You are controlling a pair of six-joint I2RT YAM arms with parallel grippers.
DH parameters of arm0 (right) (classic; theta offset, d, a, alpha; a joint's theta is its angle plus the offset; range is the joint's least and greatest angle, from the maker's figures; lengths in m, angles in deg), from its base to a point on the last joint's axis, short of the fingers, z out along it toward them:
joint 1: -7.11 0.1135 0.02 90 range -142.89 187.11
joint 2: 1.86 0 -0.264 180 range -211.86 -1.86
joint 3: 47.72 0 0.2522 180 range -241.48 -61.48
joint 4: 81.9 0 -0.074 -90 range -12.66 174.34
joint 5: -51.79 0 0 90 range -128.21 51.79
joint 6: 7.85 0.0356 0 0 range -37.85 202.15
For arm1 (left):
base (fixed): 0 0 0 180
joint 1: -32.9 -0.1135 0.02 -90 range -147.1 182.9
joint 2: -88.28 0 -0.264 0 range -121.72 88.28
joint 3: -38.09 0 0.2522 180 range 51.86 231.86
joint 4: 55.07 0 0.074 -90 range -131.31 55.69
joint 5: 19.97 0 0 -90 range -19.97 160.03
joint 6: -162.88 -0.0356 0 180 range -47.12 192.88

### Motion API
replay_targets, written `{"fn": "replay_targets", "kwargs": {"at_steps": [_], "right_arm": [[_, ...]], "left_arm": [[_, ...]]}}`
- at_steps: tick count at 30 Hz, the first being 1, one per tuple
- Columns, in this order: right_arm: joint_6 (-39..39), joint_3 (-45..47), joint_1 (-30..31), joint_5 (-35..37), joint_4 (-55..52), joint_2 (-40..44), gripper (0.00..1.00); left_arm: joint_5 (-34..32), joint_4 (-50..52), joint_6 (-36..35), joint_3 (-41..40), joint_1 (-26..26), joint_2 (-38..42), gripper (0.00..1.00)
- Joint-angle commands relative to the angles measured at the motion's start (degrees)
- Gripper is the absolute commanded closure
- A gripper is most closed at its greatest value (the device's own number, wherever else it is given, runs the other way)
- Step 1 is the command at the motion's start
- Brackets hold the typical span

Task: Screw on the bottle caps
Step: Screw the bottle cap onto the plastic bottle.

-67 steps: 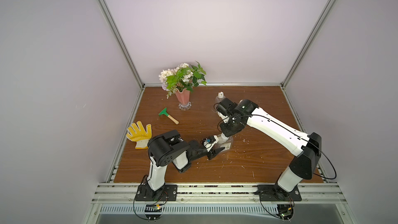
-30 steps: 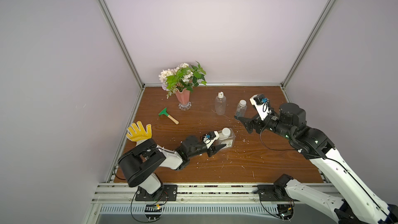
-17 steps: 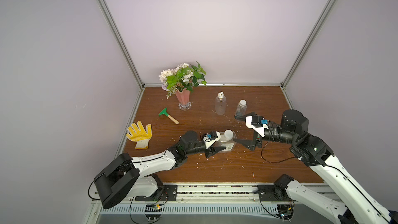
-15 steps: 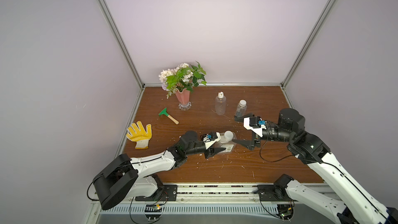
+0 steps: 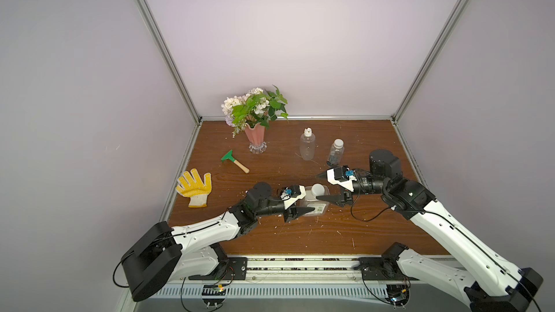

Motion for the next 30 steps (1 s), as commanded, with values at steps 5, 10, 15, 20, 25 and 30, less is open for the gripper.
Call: {"fn": "replay_targets", "kwargs": {"at_steps": [5,10,15,20,25,30], "right_arm": [[-0.18,-0.22,0.07,-2.67,0.63,-0.93,0.41],[-0.66,0.14,0.06,-3.63,-0.03,-1.12,0.43],[-1.15,0.79,0.02,-3.85,-0.22,-1.25,0.45],[-1.24,0.71,0.07,-4.55,-0.76,-1.69,0.48],[-1.18,0.91,0.06,-4.40,-0.54,-1.60,0.54],[-1.12,1.10,0.05,-4.06,-0.70,-1.83,0.59]], "left_arm": [[0.96,-2.42,-0.17,-0.45,0.44,0.52,0.53],[0.81,-2.73,-0.17,-0.48,0.48,0.31,0.53],[0.60,-3.00,-0.11,-0.59,0.46,0.16,0.53],[0.27,-3.13,-0.19,-0.65,0.45,0.21,0.53],[0.20,-3.24,-0.22,-0.71,0.50,-0.09,0.53],[-0.09,-3.72,-0.13,-0.80,0.44,-0.16,0.53]]}}
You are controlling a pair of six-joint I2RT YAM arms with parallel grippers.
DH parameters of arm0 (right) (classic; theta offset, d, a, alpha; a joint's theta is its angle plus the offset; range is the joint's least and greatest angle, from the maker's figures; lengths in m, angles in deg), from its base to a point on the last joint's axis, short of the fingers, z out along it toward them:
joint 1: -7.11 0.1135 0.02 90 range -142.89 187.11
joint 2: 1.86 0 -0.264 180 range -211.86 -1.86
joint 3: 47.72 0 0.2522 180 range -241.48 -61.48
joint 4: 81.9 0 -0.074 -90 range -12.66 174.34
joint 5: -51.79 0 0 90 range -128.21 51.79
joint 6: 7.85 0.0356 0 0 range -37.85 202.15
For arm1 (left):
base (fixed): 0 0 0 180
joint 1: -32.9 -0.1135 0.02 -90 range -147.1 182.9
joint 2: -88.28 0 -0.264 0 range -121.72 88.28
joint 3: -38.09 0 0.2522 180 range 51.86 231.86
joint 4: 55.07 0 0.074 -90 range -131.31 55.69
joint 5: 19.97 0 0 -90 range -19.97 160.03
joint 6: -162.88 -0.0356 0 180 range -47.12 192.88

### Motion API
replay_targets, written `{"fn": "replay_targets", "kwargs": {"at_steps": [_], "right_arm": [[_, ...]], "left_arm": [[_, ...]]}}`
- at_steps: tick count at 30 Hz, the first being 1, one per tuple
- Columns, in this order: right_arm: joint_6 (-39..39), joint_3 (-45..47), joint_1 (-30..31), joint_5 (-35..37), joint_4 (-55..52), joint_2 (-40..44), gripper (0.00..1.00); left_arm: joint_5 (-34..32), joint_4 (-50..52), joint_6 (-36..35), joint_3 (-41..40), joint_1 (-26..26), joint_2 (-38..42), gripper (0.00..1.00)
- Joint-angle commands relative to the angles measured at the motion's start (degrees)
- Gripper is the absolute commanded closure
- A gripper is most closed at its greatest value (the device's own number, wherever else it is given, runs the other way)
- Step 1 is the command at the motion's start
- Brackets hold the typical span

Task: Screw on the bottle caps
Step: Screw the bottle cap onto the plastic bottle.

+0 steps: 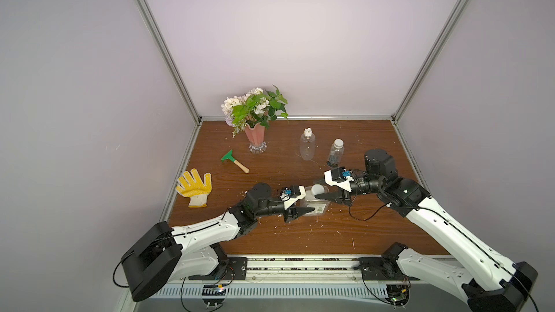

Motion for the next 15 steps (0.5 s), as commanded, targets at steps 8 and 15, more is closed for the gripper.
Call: {"fn": "replay_targets", "kwargs": {"at_steps": [8,15], "right_arm": [[1.20,1.76,0.07,-0.09,0.66,-0.15,0.62],[6.31,4.85,0.30,4.41,4.44,0.35,0.68]], "left_arm": [[-1.28,-5.28,0.68,-0.48,0.48,0.24,0.53],[-4.69,-8.63,0.95,-0.51,0.49,1.05,0.53]]}}
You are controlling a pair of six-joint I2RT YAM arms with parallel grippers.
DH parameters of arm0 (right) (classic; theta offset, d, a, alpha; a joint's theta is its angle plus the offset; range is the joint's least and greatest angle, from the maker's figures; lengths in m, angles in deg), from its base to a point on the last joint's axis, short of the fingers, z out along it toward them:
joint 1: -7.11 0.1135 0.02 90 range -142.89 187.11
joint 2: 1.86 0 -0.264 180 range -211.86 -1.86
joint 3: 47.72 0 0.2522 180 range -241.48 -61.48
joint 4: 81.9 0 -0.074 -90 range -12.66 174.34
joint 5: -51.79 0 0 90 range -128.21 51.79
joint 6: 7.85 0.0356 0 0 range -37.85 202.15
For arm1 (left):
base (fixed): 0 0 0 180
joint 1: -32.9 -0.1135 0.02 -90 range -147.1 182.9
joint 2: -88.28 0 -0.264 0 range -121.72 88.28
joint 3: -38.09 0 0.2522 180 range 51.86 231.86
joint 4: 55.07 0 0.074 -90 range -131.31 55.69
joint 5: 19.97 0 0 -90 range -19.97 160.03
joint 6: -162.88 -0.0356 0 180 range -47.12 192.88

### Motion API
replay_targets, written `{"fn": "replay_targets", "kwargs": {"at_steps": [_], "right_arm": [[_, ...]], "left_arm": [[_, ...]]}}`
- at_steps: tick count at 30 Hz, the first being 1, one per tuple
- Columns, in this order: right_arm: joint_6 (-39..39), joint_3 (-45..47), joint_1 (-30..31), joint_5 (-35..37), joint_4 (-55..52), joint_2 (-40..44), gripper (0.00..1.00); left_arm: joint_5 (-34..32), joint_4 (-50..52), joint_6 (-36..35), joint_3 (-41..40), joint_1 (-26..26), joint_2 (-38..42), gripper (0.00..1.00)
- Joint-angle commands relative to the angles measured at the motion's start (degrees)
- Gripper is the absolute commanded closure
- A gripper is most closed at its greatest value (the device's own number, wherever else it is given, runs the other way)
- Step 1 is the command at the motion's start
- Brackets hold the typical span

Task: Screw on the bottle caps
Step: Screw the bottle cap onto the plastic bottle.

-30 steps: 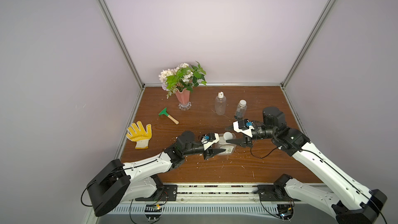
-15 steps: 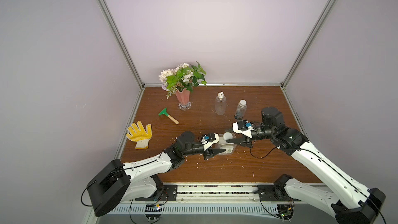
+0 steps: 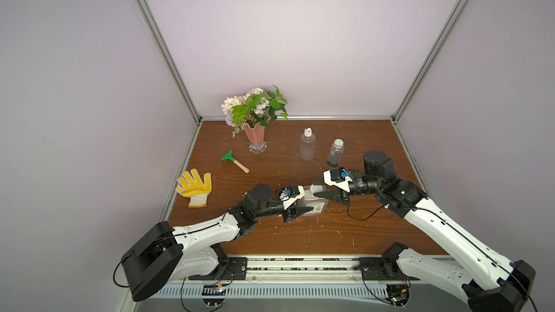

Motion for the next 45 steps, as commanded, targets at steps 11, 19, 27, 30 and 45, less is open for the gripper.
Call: {"fn": "replay_targets", "kwargs": {"at_steps": [11,19,27,30,45], "right_arm": [[6.42,4.93,0.85,7.02,4.26,4.11,0.60],[4.75,-0.59,0.85,4.86,1.03,4.02,0.55],[1.47,-3.36,0.90,4.27,-0.46,5.45,0.28],[0.19,-4.19,0.85,4.35,-1.51,3.92,0.23],[-0.75,-3.72,0.80,4.42,-1.67,-0.18,0.31]], "left_arm": [[-2.74,-9.18,-0.85,1.09,0.49,0.81,0.53],[-3.01,-8.83,-0.29,0.66,0.46,-1.60,0.53],[-2.36,-8.87,0.16,-0.05,0.45,-3.27,0.53],[-2.06,-8.88,-0.04,-0.15,0.47,-2.90,0.53],[-1.50,-8.56,-0.24,-0.26,0.44,-1.49,0.53]]}}
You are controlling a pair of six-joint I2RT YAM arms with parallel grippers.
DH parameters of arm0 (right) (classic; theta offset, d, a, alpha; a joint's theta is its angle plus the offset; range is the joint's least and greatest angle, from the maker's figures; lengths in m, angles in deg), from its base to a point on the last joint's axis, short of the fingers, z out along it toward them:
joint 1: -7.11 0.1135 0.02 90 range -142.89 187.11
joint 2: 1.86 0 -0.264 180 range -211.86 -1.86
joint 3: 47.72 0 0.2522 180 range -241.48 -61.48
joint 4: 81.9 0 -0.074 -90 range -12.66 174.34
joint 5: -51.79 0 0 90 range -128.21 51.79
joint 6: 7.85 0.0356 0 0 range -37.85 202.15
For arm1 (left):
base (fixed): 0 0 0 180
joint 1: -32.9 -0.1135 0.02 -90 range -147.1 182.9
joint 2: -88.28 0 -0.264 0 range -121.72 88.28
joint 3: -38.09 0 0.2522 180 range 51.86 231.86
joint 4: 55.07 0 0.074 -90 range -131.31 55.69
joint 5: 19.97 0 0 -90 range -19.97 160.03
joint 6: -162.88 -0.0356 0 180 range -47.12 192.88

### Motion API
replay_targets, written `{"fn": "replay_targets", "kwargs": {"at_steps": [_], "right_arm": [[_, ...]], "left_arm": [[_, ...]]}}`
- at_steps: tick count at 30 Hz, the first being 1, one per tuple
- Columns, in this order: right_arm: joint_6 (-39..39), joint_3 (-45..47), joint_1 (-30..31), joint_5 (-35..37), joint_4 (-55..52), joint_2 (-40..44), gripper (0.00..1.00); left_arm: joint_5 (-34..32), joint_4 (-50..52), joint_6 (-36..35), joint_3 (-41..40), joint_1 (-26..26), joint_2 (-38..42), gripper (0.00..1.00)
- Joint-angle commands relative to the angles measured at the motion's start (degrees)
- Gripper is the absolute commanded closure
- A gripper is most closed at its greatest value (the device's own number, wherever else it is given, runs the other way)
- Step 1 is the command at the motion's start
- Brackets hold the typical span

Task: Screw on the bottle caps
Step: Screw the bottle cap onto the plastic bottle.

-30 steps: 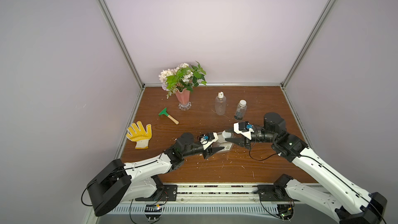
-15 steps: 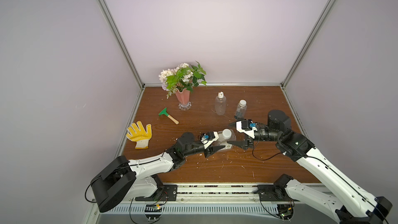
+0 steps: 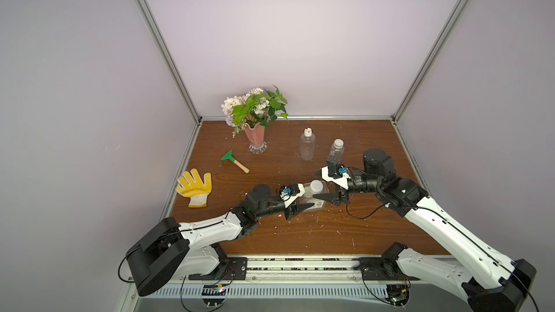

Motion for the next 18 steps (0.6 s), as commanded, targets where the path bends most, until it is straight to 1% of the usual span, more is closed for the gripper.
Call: {"fn": "replay_targets", "kwargs": {"at_steps": [1,9,18], "right_arm": [[-0.75,-0.71,0.06,-0.20,0.57,0.48,0.32],[-1.22,-0.40,0.05,0.31,-0.35,0.06,0.41],[-1.46,0.17,0.09,0.64,-0.85,0.01,0.48]], "left_arm": [[0.80,-2.41,-0.03,0.09,0.47,1.33,0.53],[0.71,-2.45,-0.04,0.15,0.45,1.31,0.53],[0.49,-2.43,-0.06,0.12,0.53,1.20,0.54]]}}
